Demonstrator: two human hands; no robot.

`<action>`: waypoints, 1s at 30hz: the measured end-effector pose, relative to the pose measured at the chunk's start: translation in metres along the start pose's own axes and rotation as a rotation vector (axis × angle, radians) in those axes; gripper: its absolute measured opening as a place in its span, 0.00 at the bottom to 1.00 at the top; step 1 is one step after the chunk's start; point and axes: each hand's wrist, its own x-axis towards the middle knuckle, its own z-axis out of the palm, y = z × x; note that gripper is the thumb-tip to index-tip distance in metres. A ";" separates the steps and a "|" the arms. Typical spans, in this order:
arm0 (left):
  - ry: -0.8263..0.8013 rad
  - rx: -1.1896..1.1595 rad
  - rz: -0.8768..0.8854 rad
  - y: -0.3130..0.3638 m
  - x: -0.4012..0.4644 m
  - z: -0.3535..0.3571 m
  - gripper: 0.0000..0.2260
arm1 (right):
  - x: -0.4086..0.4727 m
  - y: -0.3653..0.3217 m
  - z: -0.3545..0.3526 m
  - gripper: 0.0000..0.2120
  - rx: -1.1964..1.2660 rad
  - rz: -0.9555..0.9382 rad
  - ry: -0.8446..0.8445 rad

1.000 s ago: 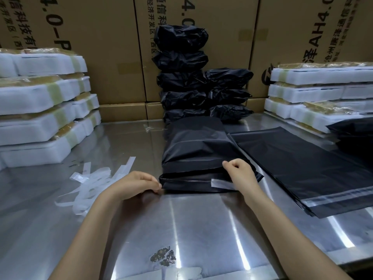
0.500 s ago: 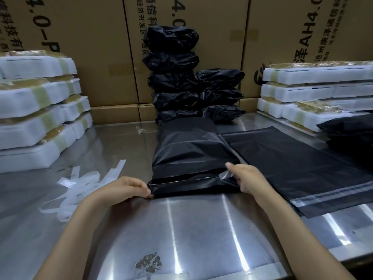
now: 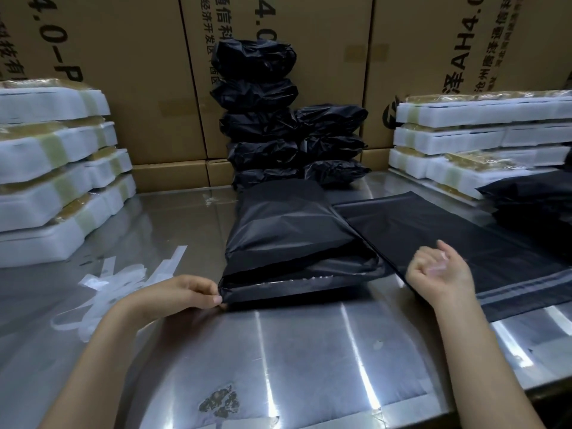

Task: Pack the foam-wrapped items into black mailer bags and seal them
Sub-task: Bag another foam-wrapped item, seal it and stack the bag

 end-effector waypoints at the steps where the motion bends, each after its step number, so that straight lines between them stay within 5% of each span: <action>1: -0.011 -0.008 0.002 0.001 0.000 0.000 0.07 | -0.001 -0.003 0.000 0.24 0.079 -0.023 -0.013; 6: -0.027 0.042 -0.032 -0.001 -0.007 -0.007 0.05 | -0.002 0.000 -0.004 0.26 0.160 -0.134 0.035; 10: 0.228 0.102 -0.058 0.002 -0.007 -0.010 0.09 | -0.003 0.023 0.009 0.26 -0.108 -0.076 -0.064; 14: 0.633 0.148 0.387 0.041 -0.009 0.022 0.17 | -0.016 0.065 0.030 0.24 -0.241 0.067 -0.173; 17: 0.583 0.231 0.748 0.074 -0.010 0.059 0.32 | -0.029 0.113 0.047 0.21 -0.469 0.323 -0.196; 19: 0.489 0.304 0.813 0.083 -0.003 0.078 0.37 | -0.038 0.143 0.054 0.22 -0.649 0.496 -0.205; 22: 0.393 0.058 0.707 0.084 0.005 0.078 0.31 | -0.045 0.163 0.059 0.31 -0.752 0.631 -0.238; 26: 0.570 0.092 0.694 0.069 0.004 0.060 0.11 | -0.042 0.165 0.057 0.41 -0.686 0.791 -0.300; 28: 0.660 0.087 0.694 0.063 0.003 0.056 0.07 | -0.038 0.164 0.055 0.41 -0.743 0.829 -0.332; 30: 0.684 -0.169 0.636 0.057 0.003 0.045 0.07 | -0.034 0.160 0.056 0.37 -0.941 0.804 -0.406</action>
